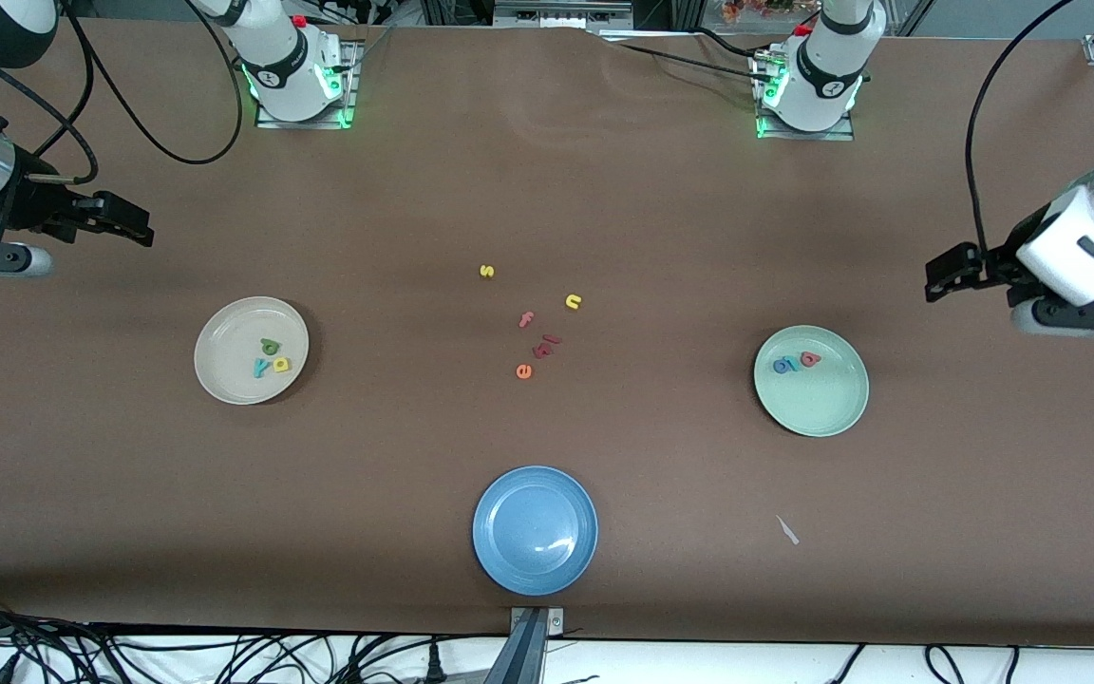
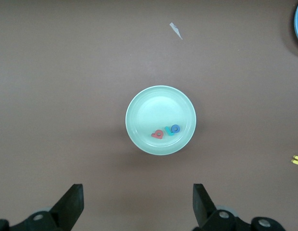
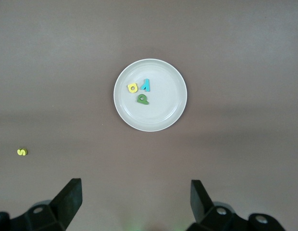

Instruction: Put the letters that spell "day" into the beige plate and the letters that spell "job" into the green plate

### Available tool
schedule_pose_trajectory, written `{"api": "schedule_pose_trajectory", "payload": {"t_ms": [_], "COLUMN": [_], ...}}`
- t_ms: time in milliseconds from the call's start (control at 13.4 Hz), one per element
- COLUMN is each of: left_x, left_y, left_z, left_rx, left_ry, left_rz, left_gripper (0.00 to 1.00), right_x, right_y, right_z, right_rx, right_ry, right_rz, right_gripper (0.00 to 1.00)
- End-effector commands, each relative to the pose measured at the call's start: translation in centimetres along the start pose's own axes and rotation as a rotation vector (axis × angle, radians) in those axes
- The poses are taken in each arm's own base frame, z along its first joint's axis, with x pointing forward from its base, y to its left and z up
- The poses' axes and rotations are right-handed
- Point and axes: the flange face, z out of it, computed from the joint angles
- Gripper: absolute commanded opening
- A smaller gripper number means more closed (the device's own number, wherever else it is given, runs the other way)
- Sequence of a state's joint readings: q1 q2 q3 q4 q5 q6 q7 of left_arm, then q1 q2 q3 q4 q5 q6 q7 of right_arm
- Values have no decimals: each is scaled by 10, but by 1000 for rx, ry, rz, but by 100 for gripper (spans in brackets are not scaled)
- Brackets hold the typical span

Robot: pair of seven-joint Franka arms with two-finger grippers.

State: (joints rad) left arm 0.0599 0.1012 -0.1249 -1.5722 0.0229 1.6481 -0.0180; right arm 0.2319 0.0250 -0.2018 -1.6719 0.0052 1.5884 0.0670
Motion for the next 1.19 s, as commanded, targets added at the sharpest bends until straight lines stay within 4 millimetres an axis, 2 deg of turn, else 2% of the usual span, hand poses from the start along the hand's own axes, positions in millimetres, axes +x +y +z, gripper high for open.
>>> {"api": "schedule_pose_trajectory", "payload": {"t_ms": [0,298,521,1117], "left_x": [-35,-36,-42,-41], "left_y": [9,8,3,6], "left_z": [-10,-13,-30,-24], "left_rx": [-9,-11,0,-3], "left_ry": [32,24,8,-8], "left_rz": [26,22,18,27], "left_gripper": [100,100,100,100], "right_x": [-2,-2,-2,-2], "right_y": [0,0,0,0], "right_z": [-3,-2,-3,-3], "right_rx": [-10,-10,-10,-10], "right_ry": [9,8,9,9], "right_rz": [-5,-5,-5,-5], "right_gripper": [100,100,100,100]}}
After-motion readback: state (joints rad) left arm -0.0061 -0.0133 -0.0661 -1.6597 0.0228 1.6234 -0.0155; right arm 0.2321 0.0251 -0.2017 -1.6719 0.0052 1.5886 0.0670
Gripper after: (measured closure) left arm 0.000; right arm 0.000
